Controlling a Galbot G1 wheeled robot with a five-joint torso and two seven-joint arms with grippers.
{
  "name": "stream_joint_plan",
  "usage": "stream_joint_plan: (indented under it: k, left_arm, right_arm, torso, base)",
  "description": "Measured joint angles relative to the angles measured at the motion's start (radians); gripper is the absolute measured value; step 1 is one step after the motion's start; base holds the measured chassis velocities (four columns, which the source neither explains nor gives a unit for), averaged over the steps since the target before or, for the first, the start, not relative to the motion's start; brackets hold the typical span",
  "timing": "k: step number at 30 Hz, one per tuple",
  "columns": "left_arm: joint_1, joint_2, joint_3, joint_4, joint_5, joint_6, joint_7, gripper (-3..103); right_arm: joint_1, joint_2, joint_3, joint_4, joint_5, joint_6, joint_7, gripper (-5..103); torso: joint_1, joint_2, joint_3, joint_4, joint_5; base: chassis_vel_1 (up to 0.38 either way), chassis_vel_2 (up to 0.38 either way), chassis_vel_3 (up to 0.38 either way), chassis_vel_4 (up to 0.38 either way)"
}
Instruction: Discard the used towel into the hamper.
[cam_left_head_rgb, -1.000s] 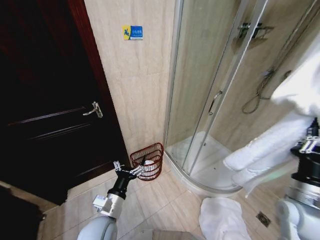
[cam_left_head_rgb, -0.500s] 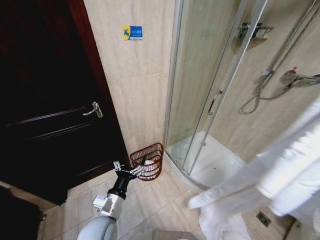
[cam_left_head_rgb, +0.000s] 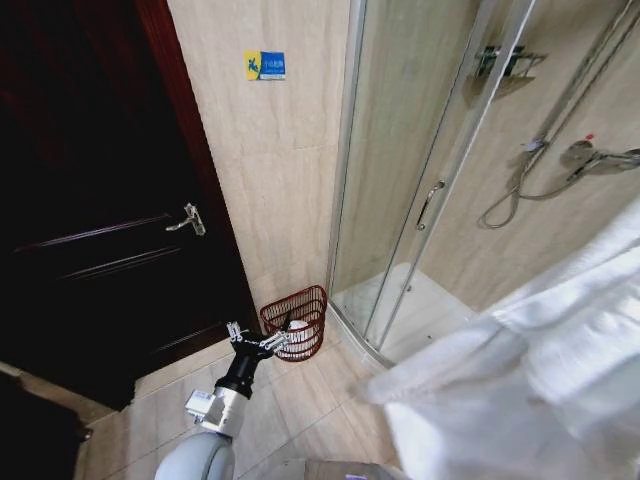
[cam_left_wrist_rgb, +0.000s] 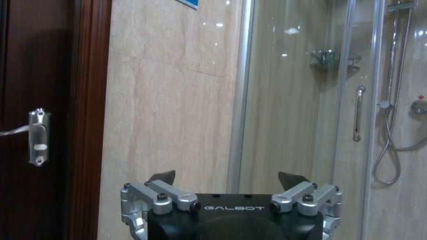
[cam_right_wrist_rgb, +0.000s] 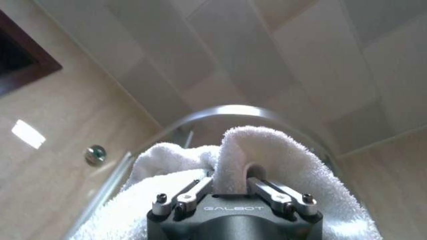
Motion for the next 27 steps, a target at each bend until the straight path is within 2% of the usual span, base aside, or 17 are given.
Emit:
stream_joint_plan:
  k: [10, 27]
  left_arm:
    - [0.0, 0.0, 0.0, 0.0, 0.0, 0.0, 0.0, 100]
    - [0.0, 0.0, 0.0, 0.0, 0.0, 0.0, 0.0, 100]
  right_arm:
    - [0.006, -0.005, -0.059, 0.023, 0.003, -0.056, 0.005, 9]
    - [0.025, -0.016, -0.075, 0.02, -0.006, -0.061, 0.006, 9]
  torso:
    - [0.0, 0.0, 0.0, 0.0, 0.0002]
    - [0.0, 0.0, 0.0, 0.0001, 0.0004]
  base:
    - [0.0, 0.0, 0.0, 0.0]
    - [0.009, 0.005, -0.009, -0.009]
